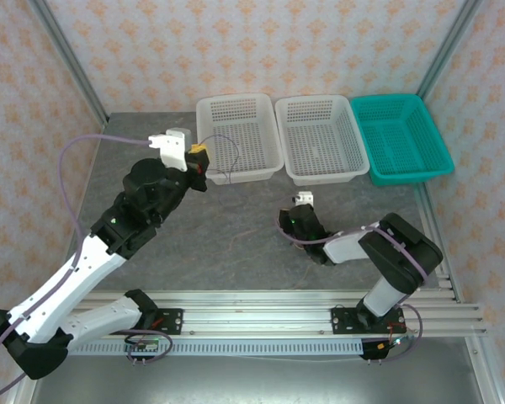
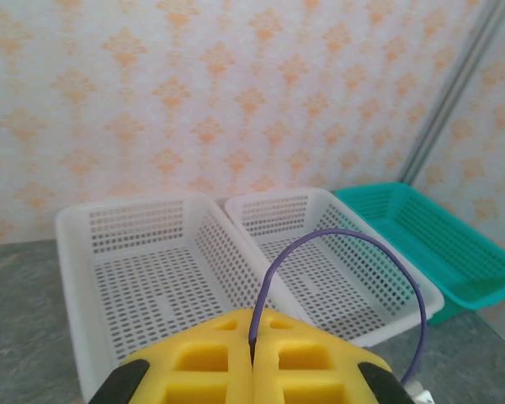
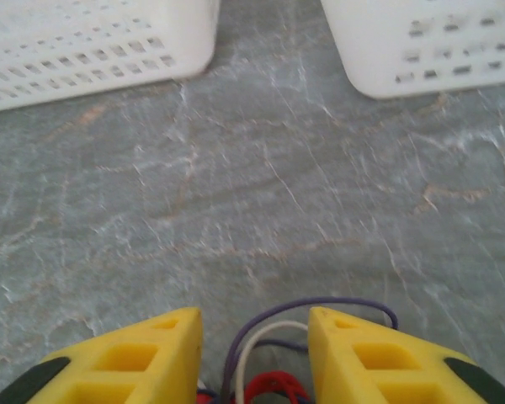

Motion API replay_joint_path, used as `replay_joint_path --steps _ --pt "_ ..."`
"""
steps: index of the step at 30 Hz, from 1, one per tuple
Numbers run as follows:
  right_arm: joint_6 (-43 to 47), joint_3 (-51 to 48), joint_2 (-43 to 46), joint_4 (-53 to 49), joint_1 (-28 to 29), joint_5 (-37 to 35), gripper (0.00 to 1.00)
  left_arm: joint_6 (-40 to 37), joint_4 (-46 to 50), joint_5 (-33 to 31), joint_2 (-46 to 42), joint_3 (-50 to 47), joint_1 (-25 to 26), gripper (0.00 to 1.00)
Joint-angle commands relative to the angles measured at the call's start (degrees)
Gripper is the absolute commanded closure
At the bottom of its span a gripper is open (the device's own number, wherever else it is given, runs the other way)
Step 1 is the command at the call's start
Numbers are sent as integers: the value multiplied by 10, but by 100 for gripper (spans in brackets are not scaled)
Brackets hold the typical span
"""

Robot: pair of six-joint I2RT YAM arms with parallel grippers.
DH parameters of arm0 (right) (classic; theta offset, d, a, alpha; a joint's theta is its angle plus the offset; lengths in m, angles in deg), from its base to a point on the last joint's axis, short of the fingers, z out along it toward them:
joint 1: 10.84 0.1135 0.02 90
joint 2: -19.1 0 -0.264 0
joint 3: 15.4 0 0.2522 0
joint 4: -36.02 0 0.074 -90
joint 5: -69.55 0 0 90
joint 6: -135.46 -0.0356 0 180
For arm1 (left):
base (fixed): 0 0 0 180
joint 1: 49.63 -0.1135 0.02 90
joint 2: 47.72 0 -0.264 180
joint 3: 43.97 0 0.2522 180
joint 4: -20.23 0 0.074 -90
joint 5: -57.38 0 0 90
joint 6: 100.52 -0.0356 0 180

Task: Untangle the cables

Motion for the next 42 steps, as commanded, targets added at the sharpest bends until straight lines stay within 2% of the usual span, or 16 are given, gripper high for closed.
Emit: replay_joint_path --steps 1,7,9,13,16,22,27,32,37,38,40,42 --pt "-26 -12 51 -37 -2 10 55 16 60 -26 22 33 -4 100" --pt "-12 4 237 -159 -2 37 23 -24 61 -24 82 164 -32 100" --pt "-9 1 306 -175 -2 32 19 -23 64 -3 118 215 -55 100" --pt "-15 4 408 -213 -4 12 18 -41 48 27 199 325 -87 100" --pt "-23 0 453 -224 -4 3 16 -39 47 43 272 413 -115 100" --pt "-26 -22 484 -245 -5 -12 15 -36 61 27 421 550 -144 100" --pt "-42 -29 497 -271 -6 -10 15 -18 145 50 564 662 -151 100" --pt "-43 -31 507 -294 -7 -14 15 8 152 55 638 653 -156 100" --pt "-54 -29 507 -314 -7 -11 15 53 199 62 695 646 -161 100" --pt "-57 -29 507 -316 -7 -11 15 56 204 69 699 639 -161 98" --pt "-60 -27 506 -319 -8 -10 15 67 204 71 695 614 -161 81" --pt "-62 -25 504 -318 -8 -10 15 76 193 64 682 579 -161 58"
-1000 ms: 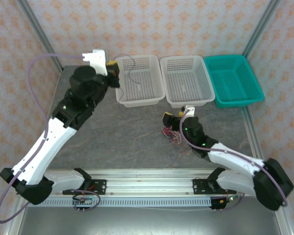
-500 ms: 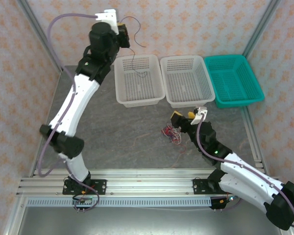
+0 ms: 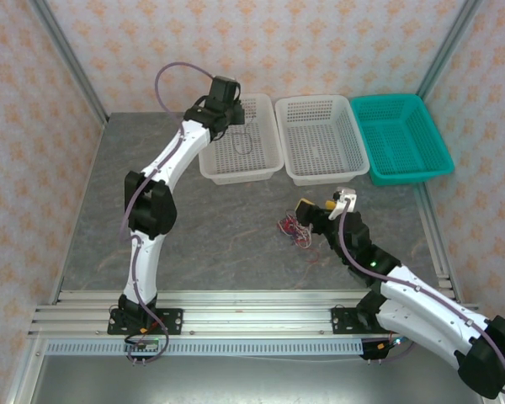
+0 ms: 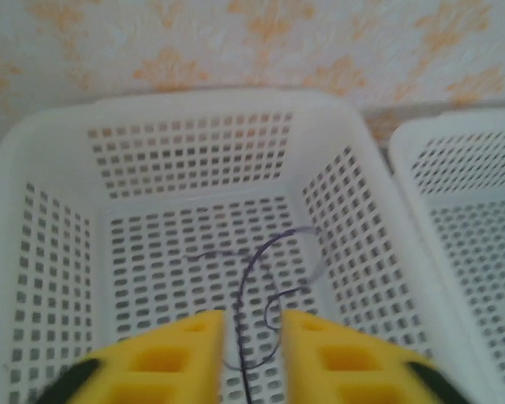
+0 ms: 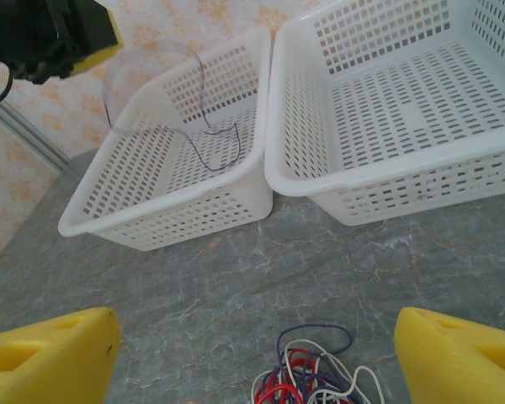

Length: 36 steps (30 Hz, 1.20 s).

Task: Untangle the cables

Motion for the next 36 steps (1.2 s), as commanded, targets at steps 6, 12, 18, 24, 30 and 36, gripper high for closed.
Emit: replay_joint_path --steps 6,12,18,24,30,36 --pt "-9 24 -8 -18 -4 -10 15 41 -38 -3 -122 -112 -8 32" --pt "-21 43 -48 -24 -10 -16 14 69 -175 55 -308 -297 15 28" --pt "-8 67 -122 -64 -18 16 14 38 -187 41 -440 -448 124 27" --pt "24 111 -242 -120 -20 82 12 81 -208 32 -488 -590 212 31" --pt "20 95 -348 -74 -26 180 12 162 -224 43 -489 -668 217 33" --pt "30 111 -412 -60 -30 207 66 188 -218 39 -466 -680 216 33"
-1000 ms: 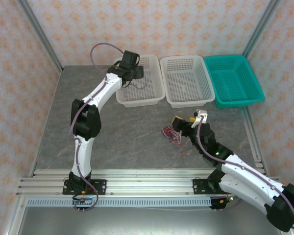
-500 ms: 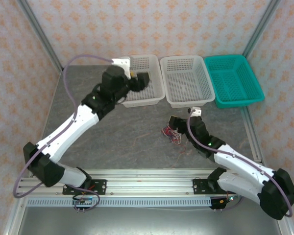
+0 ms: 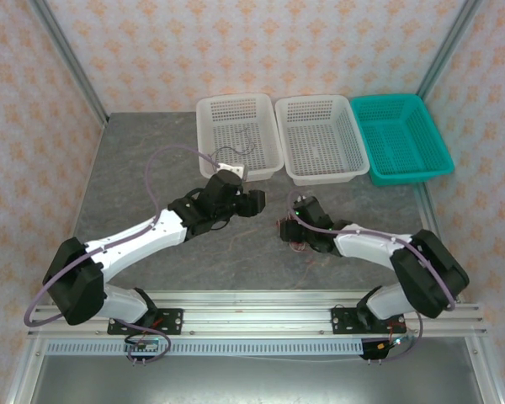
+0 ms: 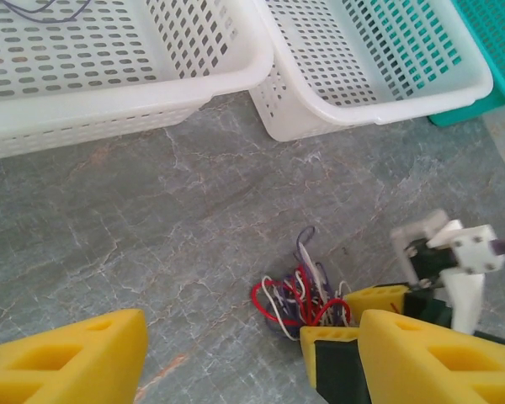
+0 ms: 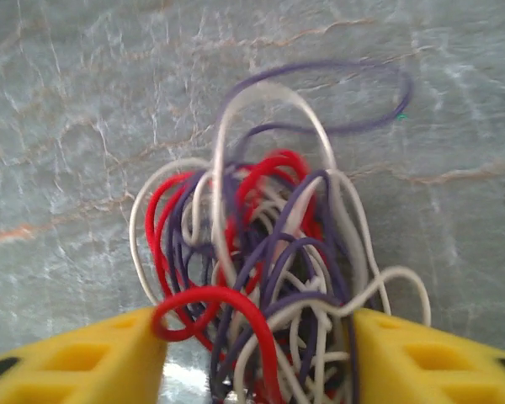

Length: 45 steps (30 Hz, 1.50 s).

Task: Untangle the cables

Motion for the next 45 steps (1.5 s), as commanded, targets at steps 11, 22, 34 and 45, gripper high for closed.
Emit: replay_joint_path --steps 11,22,34,45 --pt "8 -37 74 95 -6 90 100 97 3 13 6 -18 -16 34" --pt "132 -89 135 205 1 188 97 172 -109 150 2 -64 -67 42" --pt "468 -78 176 171 58 93 95 167 -69 177 49 -26 -68 39" --pt "497 -104 184 243 77 41 95 201 -119 202 61 -48 -69 91"
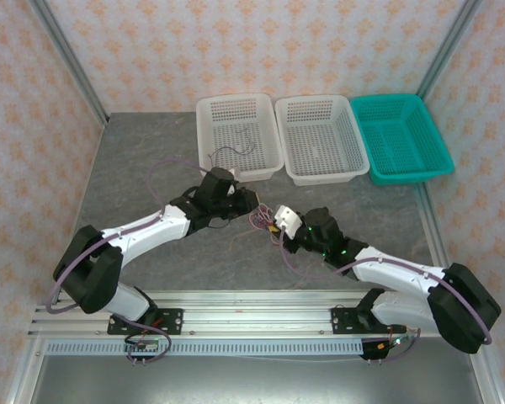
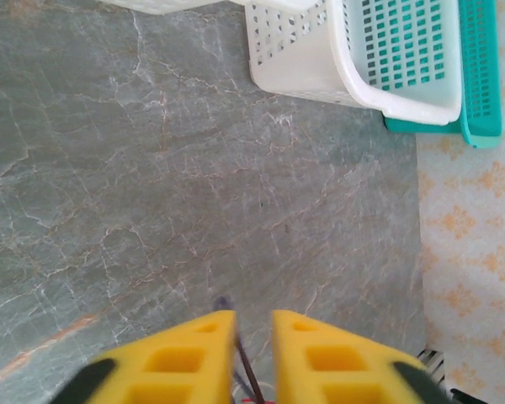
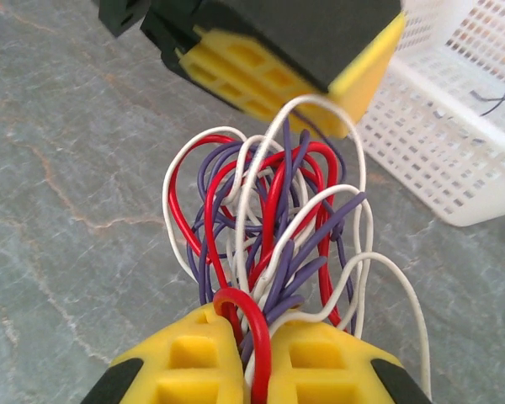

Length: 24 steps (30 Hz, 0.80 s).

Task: Untangle the cables

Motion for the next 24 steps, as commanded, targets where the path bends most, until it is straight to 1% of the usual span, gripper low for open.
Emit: replay_joint_path --steps 1,2,5,6,8,11,13,15,19,21,22,23,24 --pt "12 -10 2 38 6 -39 94 13 -27 15 6 -3 -1 97" --pt "9 -9 -1 34 7 -45 93 13 -28 15 4 -3 -1 100" --pt "-13 -7 -7 19 8 -54 87 -3 -12 -2 -16 -5 -8 100" --pt "-22 -8 -8 13 8 -55 86 -13 0 -14 -27 -6 -14 100" --pt "-51 -10 -13 7 8 -57 79 -39 43 -55 -59 -8 -33 100" --pt "-92 -9 -31 -11 8 -44 70 -76 75 -95 -99 -17 -53 100" --pt "-115 -12 -35 -14 8 -32 69 -99 90 -101 -106 -18 -53 100" --pt "-132 -17 -51 -10 8 -21 66 -102 89 -96 -104 -31 -53 100" --pt "-164 -15 -47 -8 8 -8 42 -85 55 -99 -96 -82 -52 100" --pt "-203 -11 -41 -7 8 -22 26 -83 42 -100 -89 -98 -51 100" --pt "-233 -3 -18 -15 8 -35 18 -87 40 -101 -86 -101 -47 100" --pt "-268 9 -7 -34 8 -54 14 -94 38 -105 -85 -102 -42 98" --pt "-299 22 1 -54 7 -72 11 -101 35 -105 -85 -104 -35 93"
